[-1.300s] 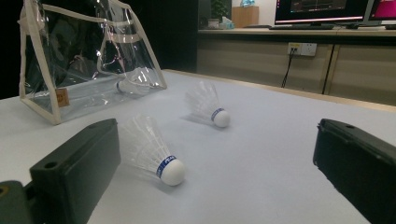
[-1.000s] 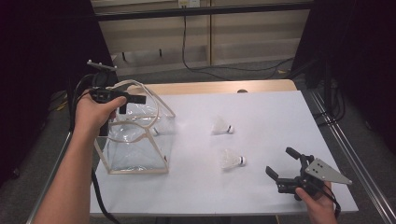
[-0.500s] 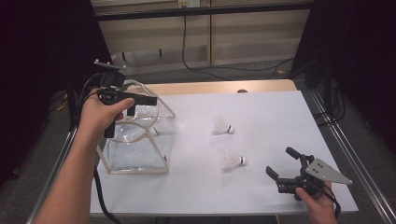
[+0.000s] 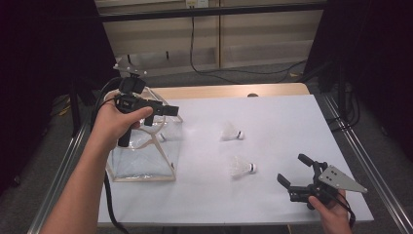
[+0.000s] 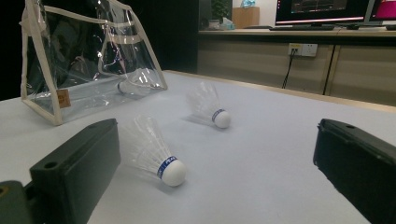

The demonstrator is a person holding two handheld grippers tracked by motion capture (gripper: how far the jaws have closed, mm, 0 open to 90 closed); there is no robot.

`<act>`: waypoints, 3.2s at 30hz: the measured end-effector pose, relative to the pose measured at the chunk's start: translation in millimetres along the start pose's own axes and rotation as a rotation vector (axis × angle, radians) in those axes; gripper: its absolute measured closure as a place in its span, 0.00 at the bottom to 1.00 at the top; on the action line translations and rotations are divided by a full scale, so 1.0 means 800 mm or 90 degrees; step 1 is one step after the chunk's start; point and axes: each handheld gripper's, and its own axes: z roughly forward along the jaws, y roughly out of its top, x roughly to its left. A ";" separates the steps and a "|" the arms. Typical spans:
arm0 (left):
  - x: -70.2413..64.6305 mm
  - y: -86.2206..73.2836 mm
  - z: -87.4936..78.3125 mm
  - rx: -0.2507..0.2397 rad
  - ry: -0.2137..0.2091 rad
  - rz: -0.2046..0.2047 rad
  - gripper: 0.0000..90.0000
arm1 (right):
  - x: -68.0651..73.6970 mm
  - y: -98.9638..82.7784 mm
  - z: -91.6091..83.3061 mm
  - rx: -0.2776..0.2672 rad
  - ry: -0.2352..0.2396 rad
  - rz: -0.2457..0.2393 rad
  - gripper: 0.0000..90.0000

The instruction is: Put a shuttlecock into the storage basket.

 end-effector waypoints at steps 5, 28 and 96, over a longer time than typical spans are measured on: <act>-0.008 0.001 0.006 0.005 -0.011 0.013 0.24 | 0.000 0.000 0.000 0.000 0.001 0.001 0.00; -0.035 -0.005 0.038 0.023 -0.048 0.052 0.19 | 0.001 0.000 0.000 0.002 0.003 0.000 0.00; -0.049 -0.070 0.115 0.064 -0.086 0.097 0.16 | 0.001 0.001 0.000 -0.001 0.005 0.001 0.00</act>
